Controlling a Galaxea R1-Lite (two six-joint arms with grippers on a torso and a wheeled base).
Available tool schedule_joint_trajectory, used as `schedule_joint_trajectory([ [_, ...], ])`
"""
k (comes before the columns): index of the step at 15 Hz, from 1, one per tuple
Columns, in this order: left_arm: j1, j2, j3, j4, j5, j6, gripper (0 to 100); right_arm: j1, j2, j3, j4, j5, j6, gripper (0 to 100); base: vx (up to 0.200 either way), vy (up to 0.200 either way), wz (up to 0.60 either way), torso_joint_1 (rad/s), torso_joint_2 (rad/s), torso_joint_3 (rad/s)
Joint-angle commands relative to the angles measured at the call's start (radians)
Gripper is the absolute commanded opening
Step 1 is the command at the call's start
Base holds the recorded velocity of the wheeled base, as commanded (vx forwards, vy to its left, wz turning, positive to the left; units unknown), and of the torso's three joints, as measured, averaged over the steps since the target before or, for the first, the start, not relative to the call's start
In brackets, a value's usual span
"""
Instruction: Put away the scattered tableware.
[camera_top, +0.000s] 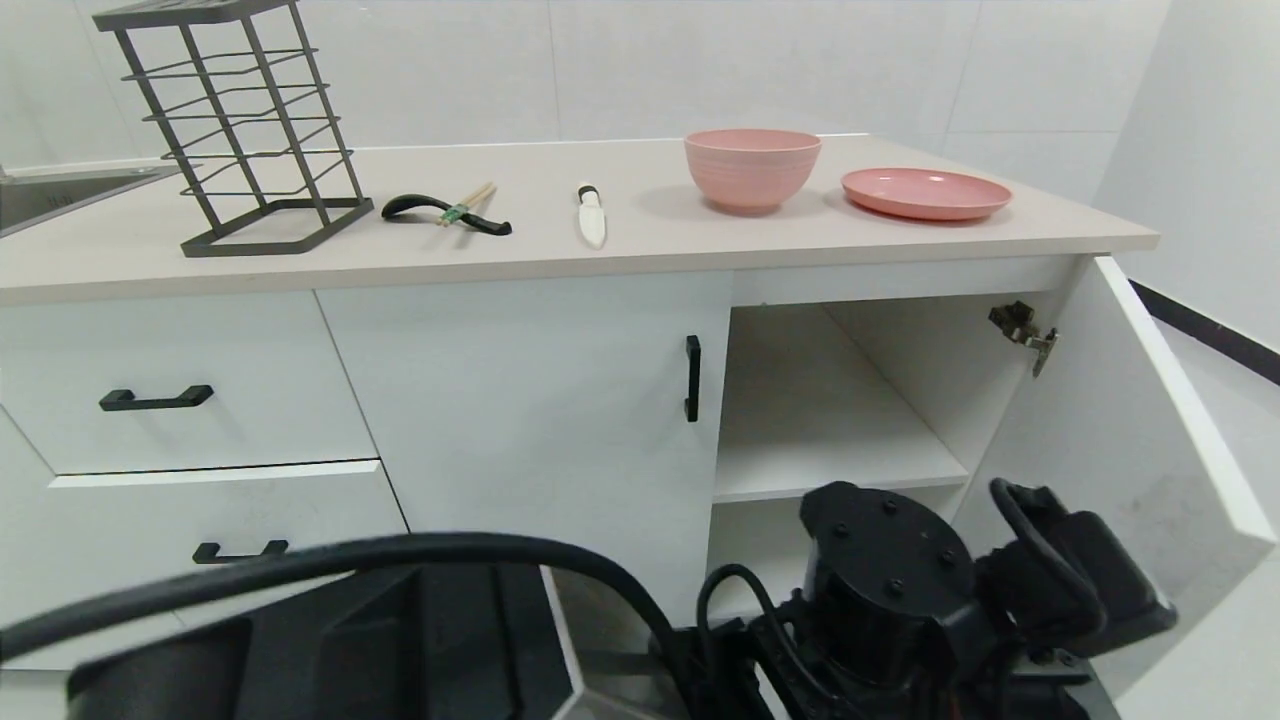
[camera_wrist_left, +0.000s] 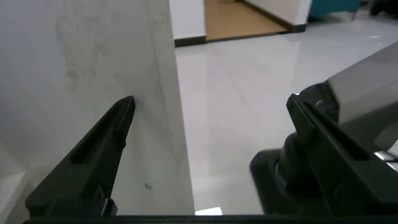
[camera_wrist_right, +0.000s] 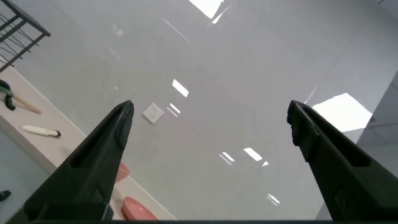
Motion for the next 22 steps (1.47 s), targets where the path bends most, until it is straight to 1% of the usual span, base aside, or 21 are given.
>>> schedule_joint_trajectory([
  [1, -0.069, 0.109, -0.118, -0.017, -0.015, -0.028, 100, -0.012, -0.024, -0.007, 0.0, 0.001, 0.001, 100, 0.0, 0.0, 0.0, 0.0, 0.0, 0.0],
  [2, -0.06, 0.109, -0.105, -0.037, -0.009, -0.063, 100, -0.01, -0.041, -0.007, 0.0, 0.001, 0.001, 100, 0.0, 0.0, 0.0, 0.0, 0.0, 0.0],
  [3, -0.03, 0.103, -0.087, -0.066, -0.003, -0.092, 100, -0.01, -0.056, -0.007, 0.002, 0.002, 0.002, 100, 0.0, 0.0, 0.0, 0.0, 0.0, 0.0],
  [4, 0.019, 0.089, -0.075, -0.092, -0.003, -0.104, 100, -0.01, -0.065, -0.007, 0.002, 0.008, 0.001, 100, 0.0, 0.0, 0.0, 0.0, 0.0, 0.0],
  [5, 0.085, 0.052, -0.041, -0.114, -0.003, -0.106, 100, -0.01, -0.084, -0.007, 0.0, 0.03, 0.001, 100, 0.0, 0.0, 0.0, 0.0, 0.0, 0.0],
  [6, 0.128, 0.014, -0.003, -0.125, -0.003, -0.106, 100, -0.012, -0.096, -0.006, 0.002, 0.036, 0.001, 100, 0.0, 0.0, 0.0, 0.0, 0.0, 0.0],
  [7, 0.181, -0.055, 0.076, -0.132, -0.003, -0.106, 100, -0.01, -0.108, -0.004, 0.002, 0.04, 0.001, 100, 0.0, 0.0, 0.0, 0.0, 0.0, 0.0],
  [8, 0.223, -0.137, 0.168, -0.134, -0.003, -0.106, 100, -0.01, -0.121, 0.003, 0.004, 0.042, 0.001, 100, 0.0, 0.0, 0.0, 0.0, 0.0, 0.0],
  [9, 0.281, -0.264, 0.31, -0.135, -0.003, -0.1, 100, 0.005, -0.124, 0.046, 0.005, 0.07, -0.001, 100, 0.0, 0.0, 0.0, 0.0, 0.0, 0.0],
  [10, 0.324, -0.348, 0.409, -0.146, -0.001, -0.094, 100, 0.039, -0.125, 0.108, 0.007, 0.086, -0.004, 100, 0.0, 0.0, 0.0, 0.0, 0.0, 0.0],
  [11, 0.373, -0.428, 0.487, -0.167, -0.001, -0.089, 100, 0.083, -0.125, 0.175, 0.008, 0.09, -0.004, 100, 0.0, 0.0, 0.0, 0.0, 0.0, 0.0],
  [13, 0.511, -0.597, 0.626, -0.232, -0.003, -0.086, 100, 0.212, -0.13, 0.322, 0.027, 0.09, -0.013, 100, 0.0, 0.0, 0.0, 0.0, 0.0, 0.0],
  [14, 0.566, -0.677, 0.694, -0.258, -0.004, -0.086, 100, 0.263, -0.144, 0.373, 0.031, 0.09, -0.03, 100, 0.0, 0.0, 0.0, 0.0, 0.0, 0.0],
  [15, 0.609, -0.761, 0.777, -0.272, -0.006, -0.088, 100, 0.278, -0.165, 0.41, 0.045, 0.09, -0.033, 100, 0.0, 0.0, 0.0, 0.0, 0.0, 0.0],
  [16, 0.631, -0.821, 0.849, -0.275, -0.004, -0.088, 100, 0.277, -0.197, 0.41, 0.082, 0.088, -0.033, 100, 0.0, 0.0, 0.0, 0.0, 0.0, 0.0],
  [17, 0.669, -0.959, 1.033, -0.276, -0.004, -0.086, 100, 0.278, -0.302, 0.41, 0.212, 0.088, -0.033, 100, 0.0, 0.0, 0.0, 0.0, 0.0, 0.0],
  [18, 0.694, -1.037, 1.12, -0.275, -0.004, -0.086, 100, 0.284, -0.378, 0.41, 0.32, 0.088, -0.039, 100, 0.0, 0.0, 0.0, 0.0, 0.0, 0.0],
  [19, 0.724, -1.103, 1.18, -0.272, -0.004, -0.088, 100, 0.289, -0.457, 0.41, 0.428, 0.088, -0.05, 100, 0.0, 0.0, 0.0, 0.0, 0.0, 0.0],
  [20, 0.809, -1.214, 1.252, -0.26, -0.006, -0.088, 100, 0.315, -0.604, 0.41, 0.64, 0.088, -0.076, 100, 0.0, 0.0, 0.0, 0.0, 0.0, 0.0],
  [21, 0.85, -1.26, 1.271, -0.252, -0.007, -0.088, 100, 0.332, -0.67, 0.41, 0.731, 0.086, -0.078, 100, 0.0, 0.0, 0.0, 0.0, 0.0, 0.0],
  [22, 0.924, -1.356, 1.291, -0.207, -0.007, -0.089, 100, 0.344, -0.771, 0.41, 0.913, 0.074, -0.09, 100, 0.0, 0.0, 0.0, 0.0, 0.0, 0.0],
])
